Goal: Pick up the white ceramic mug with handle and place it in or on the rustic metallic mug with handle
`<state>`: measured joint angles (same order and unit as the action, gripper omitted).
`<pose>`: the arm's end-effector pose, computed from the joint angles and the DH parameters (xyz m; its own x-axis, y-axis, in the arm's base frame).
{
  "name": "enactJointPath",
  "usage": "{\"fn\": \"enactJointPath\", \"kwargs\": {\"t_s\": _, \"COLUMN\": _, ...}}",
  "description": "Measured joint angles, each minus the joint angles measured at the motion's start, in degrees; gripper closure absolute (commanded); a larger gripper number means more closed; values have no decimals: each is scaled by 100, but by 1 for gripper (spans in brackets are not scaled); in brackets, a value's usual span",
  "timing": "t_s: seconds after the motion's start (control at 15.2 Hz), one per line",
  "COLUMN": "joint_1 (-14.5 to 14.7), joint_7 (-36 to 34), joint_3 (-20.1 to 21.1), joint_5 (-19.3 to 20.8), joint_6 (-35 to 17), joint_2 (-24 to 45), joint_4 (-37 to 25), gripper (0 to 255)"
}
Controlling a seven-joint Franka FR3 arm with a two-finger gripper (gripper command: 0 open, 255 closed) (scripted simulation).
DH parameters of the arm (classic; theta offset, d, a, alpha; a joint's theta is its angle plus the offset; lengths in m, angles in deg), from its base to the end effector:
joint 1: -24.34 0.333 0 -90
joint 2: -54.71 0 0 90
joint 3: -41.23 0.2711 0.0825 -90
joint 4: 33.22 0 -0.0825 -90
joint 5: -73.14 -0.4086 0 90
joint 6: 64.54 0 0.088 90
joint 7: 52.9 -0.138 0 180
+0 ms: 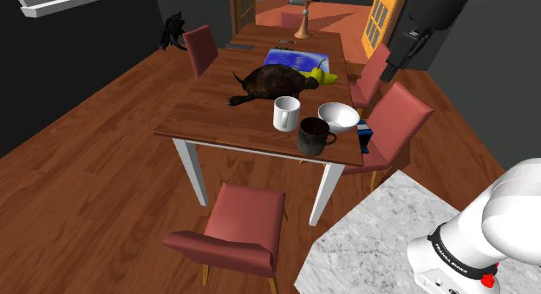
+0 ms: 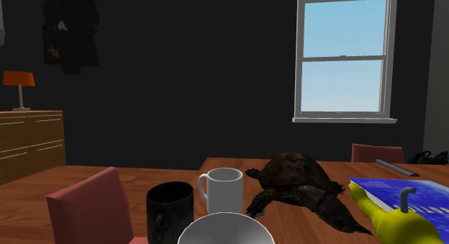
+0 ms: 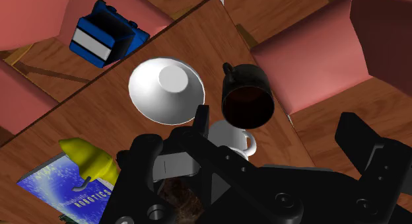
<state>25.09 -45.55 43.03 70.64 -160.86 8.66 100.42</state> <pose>0.3742 0.0237 0.5570 0.9751 0.1607 0.1529 0.1628 -0.9867 -0.0014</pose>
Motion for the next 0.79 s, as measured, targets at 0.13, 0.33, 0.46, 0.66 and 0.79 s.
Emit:
{"fn": "enactJointPath", "kwargs": {"t_s": 0.13, "joint_1": -2, "joint_7": 9, "joint_3": -3, "joint_5": 2, "joint_6": -66, "joint_2": 70, "joint_4": 5, "gripper": 0}}
{"fn": "enactJointPath", "kwargs": {"t_s": 0.33, "joint_1": -7, "joint_7": 49, "joint_3": -7, "joint_5": 9, "joint_6": -462, "joint_2": 518, "joint_4": 1, "gripper": 0}}
{"fn": "enactJointPath", "kwargs": {"t_s": 0.46, "joint_1": -22, "joint_7": 103, "joint_3": -35, "joint_5": 26, "joint_6": -744, "joint_2": 901, "joint_4": -58, "gripper": 0}}
{"fn": "enactJointPath", "kwargs": {"t_s": 0.66, "joint_1": -46, "joint_7": 196, "joint_3": -86, "joint_5": 55, "joint_6": -1161, "joint_2": 1522, "joint_4": -209, "gripper": 0}}
{"fn": "enactJointPath", "kwargs": {"t_s": 0.79, "joint_1": -49, "joint_7": 228, "joint_3": -91, "joint_5": 61, "joint_6": -1476, "joint_2": 1996, "joint_4": -331, "gripper": 0}}
